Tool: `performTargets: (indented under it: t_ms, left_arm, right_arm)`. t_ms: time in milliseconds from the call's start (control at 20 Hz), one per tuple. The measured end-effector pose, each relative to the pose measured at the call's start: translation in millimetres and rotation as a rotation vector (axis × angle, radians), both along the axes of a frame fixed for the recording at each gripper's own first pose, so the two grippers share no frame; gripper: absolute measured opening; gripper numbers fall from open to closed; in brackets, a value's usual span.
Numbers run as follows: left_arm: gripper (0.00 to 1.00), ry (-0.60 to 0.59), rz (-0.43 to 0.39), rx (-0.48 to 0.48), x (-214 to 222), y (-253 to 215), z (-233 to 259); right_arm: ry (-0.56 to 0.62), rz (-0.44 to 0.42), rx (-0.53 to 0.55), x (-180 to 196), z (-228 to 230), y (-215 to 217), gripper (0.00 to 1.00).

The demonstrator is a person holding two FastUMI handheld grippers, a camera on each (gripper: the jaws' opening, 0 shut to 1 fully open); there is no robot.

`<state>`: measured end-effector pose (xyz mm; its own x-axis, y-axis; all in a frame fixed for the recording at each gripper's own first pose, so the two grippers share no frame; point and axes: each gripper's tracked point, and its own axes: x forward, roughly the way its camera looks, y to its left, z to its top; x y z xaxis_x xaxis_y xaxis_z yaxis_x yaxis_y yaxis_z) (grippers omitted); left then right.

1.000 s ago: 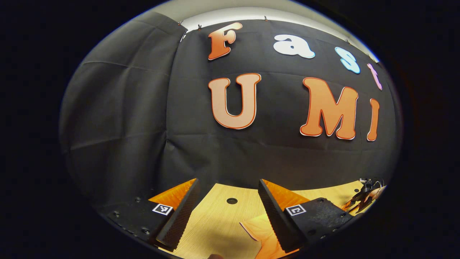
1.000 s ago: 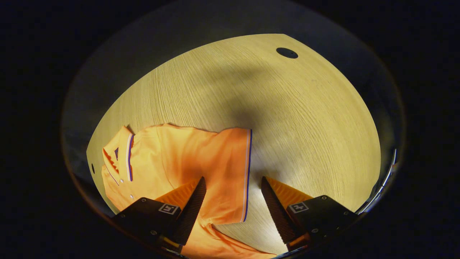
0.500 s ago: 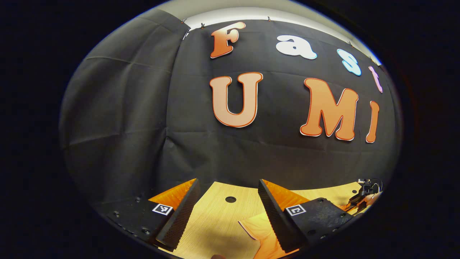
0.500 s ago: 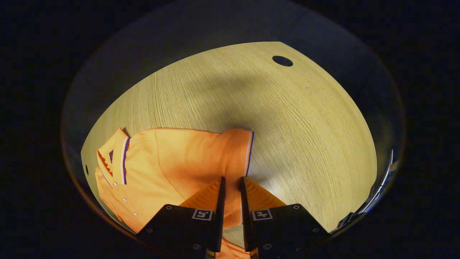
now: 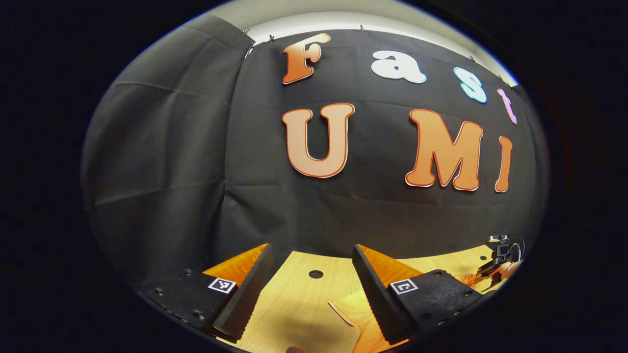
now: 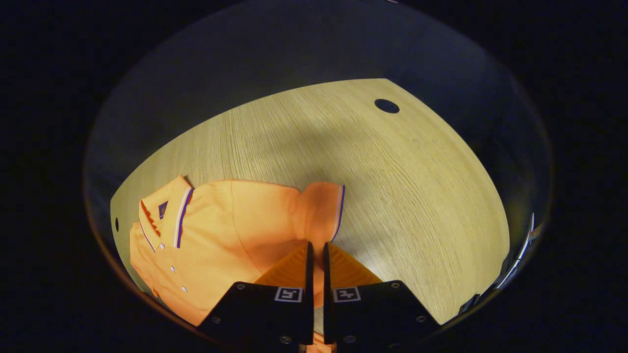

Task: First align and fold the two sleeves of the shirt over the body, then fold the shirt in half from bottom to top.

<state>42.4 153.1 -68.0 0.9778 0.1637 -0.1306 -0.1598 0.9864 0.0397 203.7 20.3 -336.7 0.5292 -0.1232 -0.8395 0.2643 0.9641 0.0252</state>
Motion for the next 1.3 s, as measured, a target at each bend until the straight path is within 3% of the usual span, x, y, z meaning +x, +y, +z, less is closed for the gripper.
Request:
performTargets:
  t_ms: [250, 450, 600, 650, 700, 750, 800, 850, 900, 950, 1300]
  left_arm:
    - [0.98, -0.008, -0.026, -0.018, -5, 7, -1]
    - [0.98, -0.007, -0.042, -0.031, -13, 18, -1]
    - [0.98, -0.011, -0.053, -0.032, -20, 27, 2]
    - [0.98, -0.012, -0.055, -0.032, -22, 31, 3]
    - [0.98, -0.014, -0.056, -0.033, -25, 34, 3]
    - [0.98, -0.013, -0.056, -0.034, -28, 36, 3]
    - [0.98, -0.010, -0.057, -0.035, -31, 38, 3]
    - [0.98, -0.005, -0.057, -0.036, -32, 39, 2]
    - [0.98, 0.000, -0.060, -0.038, -34, 40, 2]
    - [0.98, 0.003, -0.063, -0.040, -35, 39, 0]
    - [0.98, 0.051, -0.097, -0.065, -33, 19, -5]
  right_arm:
    - [-0.071, 0.062, -0.010, -1, 38, 28, 0.08]
    - [-0.097, 0.154, 0.046, -12, 51, 81, 0.08]
    - [-0.099, 0.269, 0.128, -23, 48, 131, 0.08]
    - [-0.089, 0.305, 0.168, -29, 46, 149, 0.13]
    - [-0.093, 0.344, 0.205, -34, 48, 165, 0.27]
    - [-0.103, 0.369, 0.221, -37, 50, 177, 0.64]
    - [-0.120, 0.380, 0.229, -39, 53, 184, 0.66]
    - [-0.133, 0.382, 0.231, -39, 55, 189, 0.84]
    - [-0.142, 0.378, 0.231, -42, 58, 190, 0.93]
    - [-0.158, 0.375, 0.228, -42, 62, 191, 0.99]
    - [-0.332, 0.334, 0.181, -43, 119, 160, 0.99]
